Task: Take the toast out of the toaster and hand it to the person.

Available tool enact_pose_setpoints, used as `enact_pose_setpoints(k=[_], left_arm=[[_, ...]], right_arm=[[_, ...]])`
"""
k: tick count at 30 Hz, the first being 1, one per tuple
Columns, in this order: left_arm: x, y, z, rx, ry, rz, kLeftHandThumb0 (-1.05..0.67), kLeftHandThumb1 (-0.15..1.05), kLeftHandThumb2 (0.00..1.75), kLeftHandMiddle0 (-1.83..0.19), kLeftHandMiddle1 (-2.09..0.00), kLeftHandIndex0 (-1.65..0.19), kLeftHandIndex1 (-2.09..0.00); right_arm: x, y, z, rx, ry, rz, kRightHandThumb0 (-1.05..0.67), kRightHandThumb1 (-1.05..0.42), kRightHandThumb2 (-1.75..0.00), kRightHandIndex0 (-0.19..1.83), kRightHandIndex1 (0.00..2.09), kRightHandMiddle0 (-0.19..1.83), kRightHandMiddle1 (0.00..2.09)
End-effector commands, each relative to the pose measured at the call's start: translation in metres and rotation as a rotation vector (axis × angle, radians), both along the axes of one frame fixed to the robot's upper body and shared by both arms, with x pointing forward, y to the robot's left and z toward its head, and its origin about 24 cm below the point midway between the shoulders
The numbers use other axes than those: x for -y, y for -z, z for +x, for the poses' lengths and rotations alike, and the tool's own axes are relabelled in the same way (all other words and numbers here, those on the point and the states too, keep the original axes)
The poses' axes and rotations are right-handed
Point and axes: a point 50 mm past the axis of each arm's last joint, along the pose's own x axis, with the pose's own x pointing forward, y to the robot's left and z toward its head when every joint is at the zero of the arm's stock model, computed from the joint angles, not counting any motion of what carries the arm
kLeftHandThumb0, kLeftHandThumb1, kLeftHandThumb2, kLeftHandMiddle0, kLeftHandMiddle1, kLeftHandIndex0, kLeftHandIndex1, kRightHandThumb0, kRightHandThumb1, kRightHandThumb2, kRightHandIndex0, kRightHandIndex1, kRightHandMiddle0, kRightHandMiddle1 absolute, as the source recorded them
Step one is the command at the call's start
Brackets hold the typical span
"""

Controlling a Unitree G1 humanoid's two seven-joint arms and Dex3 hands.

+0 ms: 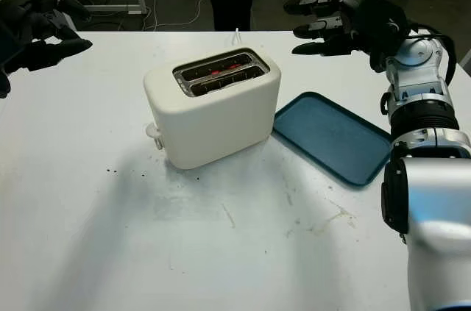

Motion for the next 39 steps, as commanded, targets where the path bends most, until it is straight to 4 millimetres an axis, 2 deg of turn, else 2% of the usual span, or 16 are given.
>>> enact_pose_setpoints(k=[1, 30, 33, 39], left_arm=[[0.002, 0.003, -0.001, -0.011, 0.009, -0.011, -1.05, 0.86, 0.00, -0.22, -1.58, -0.15, -1.43], [0.012, -0.007, -0.012, -0.017, 0.000, -0.008, -1.05, 0.84, 0.00, -0.10, -1.57, -0.06, -1.38], [0.014, -0.008, -0.013, -0.014, -0.005, -0.006, -1.04, 0.84, 0.00, -0.11, -1.57, -0.06, -1.37], [0.015, -0.008, -0.013, -0.014, 0.001, -0.013, -1.00, 0.82, 0.00, -0.09, -1.57, -0.05, -1.36]], right_arm=[[0.002, 0.001, -0.001, -0.001, 0.012, 0.004, -0.70, -0.68, 0.00, 0.63, 0.11, 0.63, 0.01], [0.004, -0.003, -0.003, 0.018, -0.009, -0.019, -0.70, -0.70, -0.01, 0.52, 0.28, 0.60, 0.01], [0.005, -0.002, -0.003, 0.017, -0.009, -0.028, -0.72, -0.72, 0.00, 0.40, 0.52, 0.62, 0.01], [0.004, -0.001, -0.001, -0.002, 0.002, -0.012, -0.73, -0.69, 0.00, 0.35, 0.63, 0.62, 0.01]])
